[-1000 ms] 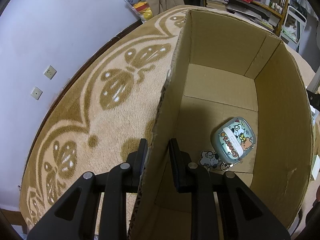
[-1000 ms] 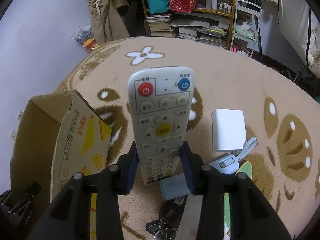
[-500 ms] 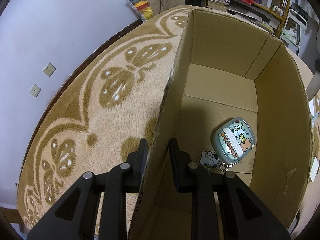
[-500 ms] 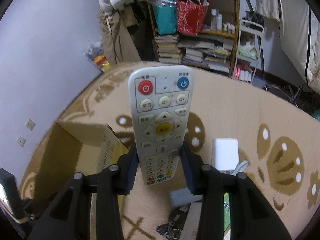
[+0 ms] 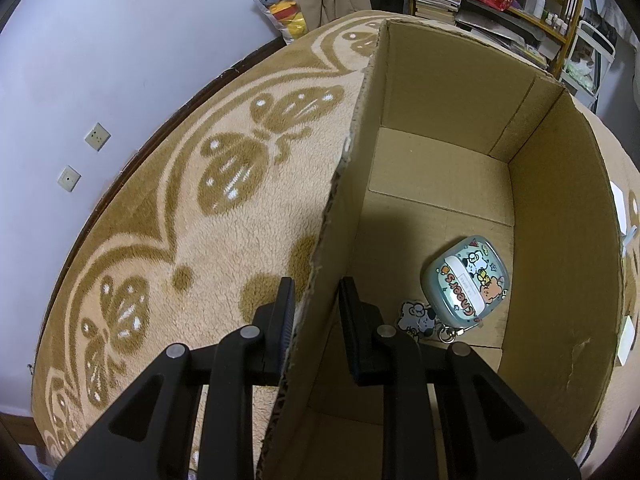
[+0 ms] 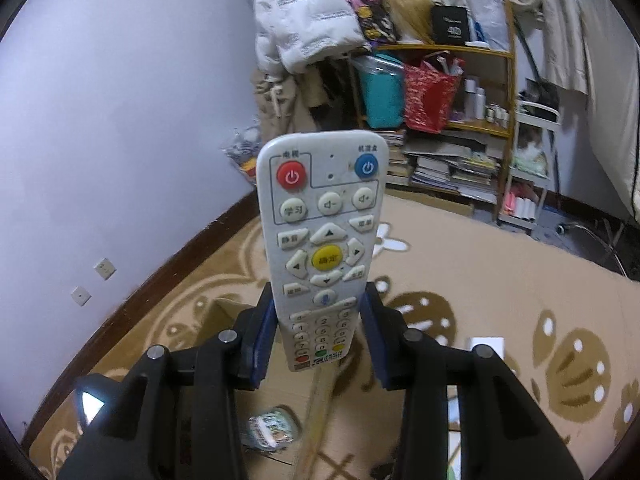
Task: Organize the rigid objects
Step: 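Lift the white remote and drop it into the box with the right gripper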
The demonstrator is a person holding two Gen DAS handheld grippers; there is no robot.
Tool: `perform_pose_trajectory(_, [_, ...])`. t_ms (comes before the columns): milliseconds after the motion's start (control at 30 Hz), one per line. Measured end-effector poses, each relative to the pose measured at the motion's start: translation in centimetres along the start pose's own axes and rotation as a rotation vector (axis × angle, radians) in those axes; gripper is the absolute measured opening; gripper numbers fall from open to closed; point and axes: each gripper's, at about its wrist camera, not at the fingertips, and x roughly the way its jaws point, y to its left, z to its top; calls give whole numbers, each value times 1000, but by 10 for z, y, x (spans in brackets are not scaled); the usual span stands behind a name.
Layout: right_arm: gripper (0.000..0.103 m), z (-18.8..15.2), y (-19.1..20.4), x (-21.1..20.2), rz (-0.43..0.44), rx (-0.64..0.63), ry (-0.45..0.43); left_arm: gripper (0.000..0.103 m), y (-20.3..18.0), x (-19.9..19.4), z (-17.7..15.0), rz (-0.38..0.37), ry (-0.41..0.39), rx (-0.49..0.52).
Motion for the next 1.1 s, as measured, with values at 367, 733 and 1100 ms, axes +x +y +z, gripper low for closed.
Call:
perform_pose_trajectory(367, [44, -33, 11, 30, 94, 13, 56, 21, 0, 0, -1, -3, 2, -1])
perform_pose_trajectory(733, [44, -61, 15, 63, 68, 12, 88, 21, 0, 0, -1, -6, 3, -5])
perform_pose_trajectory(1100, [64, -61, 10, 48, 44, -7, 59, 22, 0, -3, 0, -7, 2, -10])
